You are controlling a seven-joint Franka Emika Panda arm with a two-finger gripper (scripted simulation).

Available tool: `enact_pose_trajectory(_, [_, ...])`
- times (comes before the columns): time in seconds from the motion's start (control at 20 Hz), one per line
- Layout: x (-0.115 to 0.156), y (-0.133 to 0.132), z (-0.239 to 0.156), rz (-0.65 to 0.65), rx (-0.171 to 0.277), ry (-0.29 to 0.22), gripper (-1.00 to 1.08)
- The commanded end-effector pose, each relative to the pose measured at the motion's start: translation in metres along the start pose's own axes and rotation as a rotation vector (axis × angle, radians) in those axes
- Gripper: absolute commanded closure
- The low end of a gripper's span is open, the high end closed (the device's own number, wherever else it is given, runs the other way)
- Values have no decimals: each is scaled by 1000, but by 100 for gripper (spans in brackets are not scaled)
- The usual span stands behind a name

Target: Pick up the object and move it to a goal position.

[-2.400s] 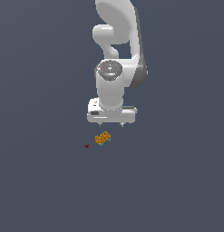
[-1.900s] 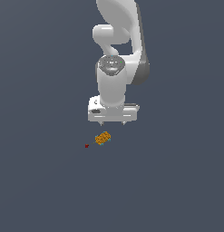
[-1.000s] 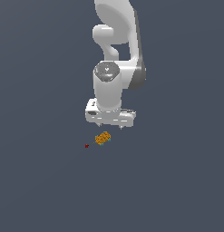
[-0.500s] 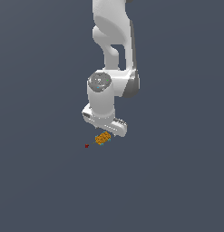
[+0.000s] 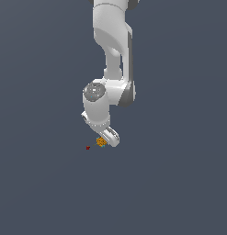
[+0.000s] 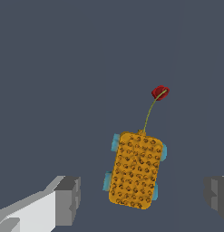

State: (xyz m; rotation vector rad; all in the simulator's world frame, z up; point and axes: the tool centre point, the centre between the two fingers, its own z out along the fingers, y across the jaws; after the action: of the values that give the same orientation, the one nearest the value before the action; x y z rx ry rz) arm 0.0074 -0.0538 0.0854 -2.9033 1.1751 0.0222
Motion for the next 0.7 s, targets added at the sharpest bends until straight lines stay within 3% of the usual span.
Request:
enact_pose_trajectory(0.0, [4, 4, 6, 64, 0, 5, -92])
enact_pose_trajectory(0.65, [13, 13, 20, 205, -2, 17, -92])
